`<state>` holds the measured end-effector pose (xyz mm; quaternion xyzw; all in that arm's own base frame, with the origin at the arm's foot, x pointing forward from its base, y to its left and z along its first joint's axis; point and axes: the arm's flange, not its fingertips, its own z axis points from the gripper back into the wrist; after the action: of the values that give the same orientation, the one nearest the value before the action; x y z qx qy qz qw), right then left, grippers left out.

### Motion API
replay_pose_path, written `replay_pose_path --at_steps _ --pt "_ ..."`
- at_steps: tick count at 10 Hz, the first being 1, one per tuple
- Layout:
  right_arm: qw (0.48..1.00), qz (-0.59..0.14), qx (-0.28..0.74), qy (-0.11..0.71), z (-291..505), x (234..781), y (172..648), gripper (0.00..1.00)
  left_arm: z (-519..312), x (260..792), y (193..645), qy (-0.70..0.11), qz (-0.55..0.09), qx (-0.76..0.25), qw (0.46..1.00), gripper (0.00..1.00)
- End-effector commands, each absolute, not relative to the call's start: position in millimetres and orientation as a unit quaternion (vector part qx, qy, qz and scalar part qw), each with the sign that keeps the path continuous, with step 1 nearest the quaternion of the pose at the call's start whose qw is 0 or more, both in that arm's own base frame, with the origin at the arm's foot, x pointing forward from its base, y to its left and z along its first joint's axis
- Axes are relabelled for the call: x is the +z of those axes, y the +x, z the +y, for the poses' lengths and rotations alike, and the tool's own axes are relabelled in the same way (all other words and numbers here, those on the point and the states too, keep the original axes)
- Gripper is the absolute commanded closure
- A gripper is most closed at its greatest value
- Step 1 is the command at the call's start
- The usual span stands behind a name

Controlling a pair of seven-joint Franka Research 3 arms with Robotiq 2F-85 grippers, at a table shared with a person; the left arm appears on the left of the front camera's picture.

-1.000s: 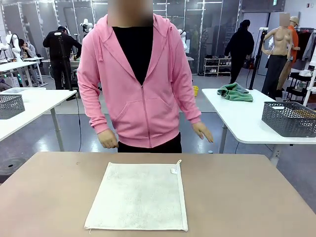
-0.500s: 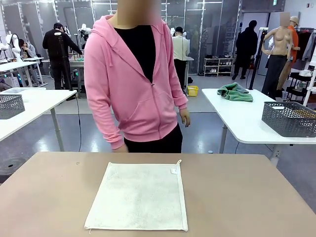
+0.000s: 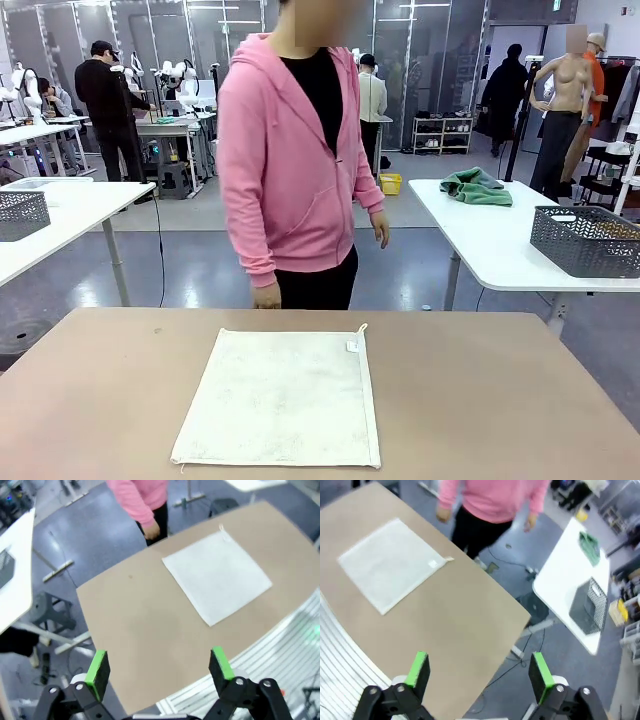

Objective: Fold the towels and place them in the basket.
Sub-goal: When a person lays out a Towel with hook on the table, fold it in half twice.

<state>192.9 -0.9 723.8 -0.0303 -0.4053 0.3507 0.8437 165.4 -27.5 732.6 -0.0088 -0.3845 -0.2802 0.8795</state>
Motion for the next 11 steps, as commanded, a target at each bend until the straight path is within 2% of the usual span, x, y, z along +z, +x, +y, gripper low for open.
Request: replay_pose_path --at_steps 1,4,6,9,10,11 --pt "0.783 -0.381 0.489 -0.041 51.3 700.4 194.2 0.0 -59.5 722.9 175.4 0.051 -0.343 -0.404 0.846 0.0" --pt "0.713 -0.332 0.616 -0.02 133.9 642.0 207.2 0.0 -116.6 652.1 202.6 0.096 -0.254 -0.546 0.793 0.0" --pt "0.682 -0.279 0.675 -0.016 173.0 595.5 208.9 0.0 -141.6 599.4 213.6 0.077 -0.208 -0.608 0.762 0.0" --pt "0.667 -0.236 0.707 -0.007 186.1 550.3 217.7 0.0 -153.4 555.7 227.8 0.048 -0.206 -0.646 0.733 0.0" --pt "0.69 -0.227 0.686 -0.025 185.4 546.6 221.8 0.0 -154.1 555.5 227.8 0.048 -0.212 -0.645 0.733 0.0" --pt "0.676 -0.233 0.699 -0.017 199.0 567.6 218.6 0.0 -153.4 562.6 229.4 0.058 -0.217 -0.631 0.742 0.0"
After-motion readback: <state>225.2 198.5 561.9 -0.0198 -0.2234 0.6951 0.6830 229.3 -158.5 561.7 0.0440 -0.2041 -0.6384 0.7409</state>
